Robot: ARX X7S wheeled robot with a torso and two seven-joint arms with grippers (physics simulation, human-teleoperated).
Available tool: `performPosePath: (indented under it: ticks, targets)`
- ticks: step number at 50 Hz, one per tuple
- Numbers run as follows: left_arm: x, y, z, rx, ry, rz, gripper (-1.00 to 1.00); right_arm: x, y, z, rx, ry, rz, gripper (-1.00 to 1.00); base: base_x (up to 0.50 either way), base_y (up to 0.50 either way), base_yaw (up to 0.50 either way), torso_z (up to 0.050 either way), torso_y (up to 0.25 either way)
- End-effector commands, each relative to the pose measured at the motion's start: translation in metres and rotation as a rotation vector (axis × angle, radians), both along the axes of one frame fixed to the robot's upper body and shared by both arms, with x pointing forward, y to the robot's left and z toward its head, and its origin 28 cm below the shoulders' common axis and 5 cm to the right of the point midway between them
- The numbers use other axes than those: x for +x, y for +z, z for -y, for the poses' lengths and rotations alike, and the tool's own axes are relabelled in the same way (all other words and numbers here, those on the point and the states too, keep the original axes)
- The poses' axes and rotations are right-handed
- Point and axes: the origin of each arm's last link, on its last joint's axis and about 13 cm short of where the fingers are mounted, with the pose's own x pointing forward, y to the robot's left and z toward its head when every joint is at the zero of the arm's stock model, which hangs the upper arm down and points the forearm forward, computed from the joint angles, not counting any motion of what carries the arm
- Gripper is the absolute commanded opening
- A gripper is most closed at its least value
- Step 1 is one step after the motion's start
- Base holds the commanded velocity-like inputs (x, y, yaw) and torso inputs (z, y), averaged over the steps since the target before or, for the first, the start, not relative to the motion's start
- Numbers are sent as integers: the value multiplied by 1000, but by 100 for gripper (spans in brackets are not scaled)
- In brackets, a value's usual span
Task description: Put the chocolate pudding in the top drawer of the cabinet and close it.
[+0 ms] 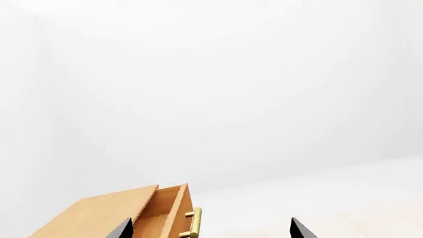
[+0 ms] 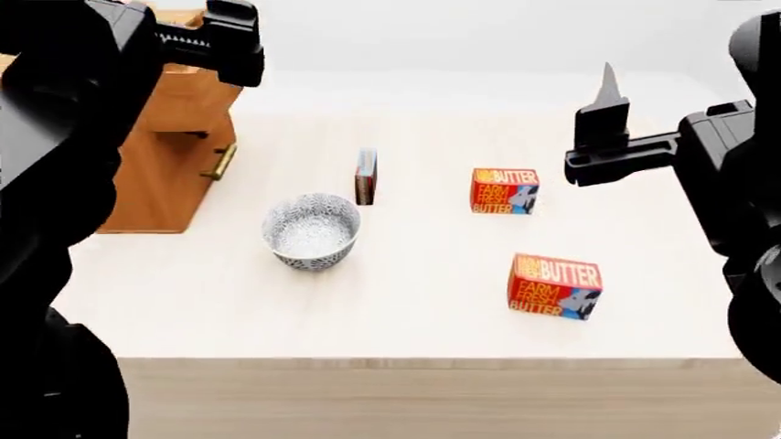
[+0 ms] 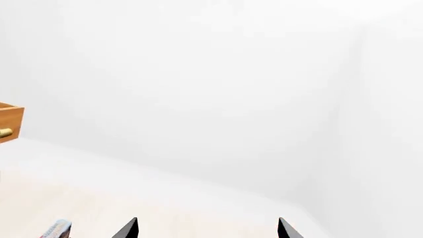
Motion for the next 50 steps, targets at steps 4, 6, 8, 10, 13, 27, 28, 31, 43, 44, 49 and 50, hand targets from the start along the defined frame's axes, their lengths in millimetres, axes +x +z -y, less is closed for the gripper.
performPosePath:
  ticks: [4, 6, 8, 10, 13, 27, 28, 31, 43, 44, 49, 50]
  targets:
    - [4, 37, -11, 14, 72, 34, 100, -12, 31, 4, -53, -25, 48, 100, 500, 0, 0, 0, 0]
    - [5, 36, -13, 12, 78, 35, 100, -12, 32, 4, -54, -26, 50, 100, 500, 0, 0, 0, 0]
    - [5, 34, -14, 11, 83, 33, 100, -13, 33, 4, -55, -28, 52, 100, 500, 0, 0, 0, 0]
    - [5, 33, -14, 10, 85, 32, 100, -13, 33, 4, -55, -30, 54, 100, 500, 0, 0, 0, 0]
    - [6, 32, -15, 6, 88, 29, 100, -13, 34, 4, -54, -31, 56, 100, 500, 0, 0, 0, 0]
    - [8, 30, -14, 9, 85, 20, 100, -11, 32, 7, -49, -30, 49, 100, 500, 0, 0, 0, 0]
    - [8, 29, -14, 10, 85, 19, 100, -11, 32, 7, -49, -30, 49, 100, 500, 0, 0, 0, 0]
    - [8, 29, -13, 11, 84, 17, 100, -12, 31, 6, -51, -29, 49, 100, 500, 0, 0, 0, 0]
    - [10, 27, -14, 15, 86, 10, 100, -13, 32, 6, -54, -26, 51, 100, 500, 0, 0, 0, 1]
    - [10, 27, -14, 15, 86, 9, 100, -13, 32, 6, -54, -26, 51, 100, 500, 0, 0, 0, 0]
    - [11, 26, -15, 10, 91, 5, 100, -13, 32, 6, -56, -24, 55, 100, 500, 0, 0, 0, 4]
    - [12, 27, -15, 8, 93, 5, 100, -13, 32, 6, -57, -23, 58, 100, 500, 0, 0, 0, 0]
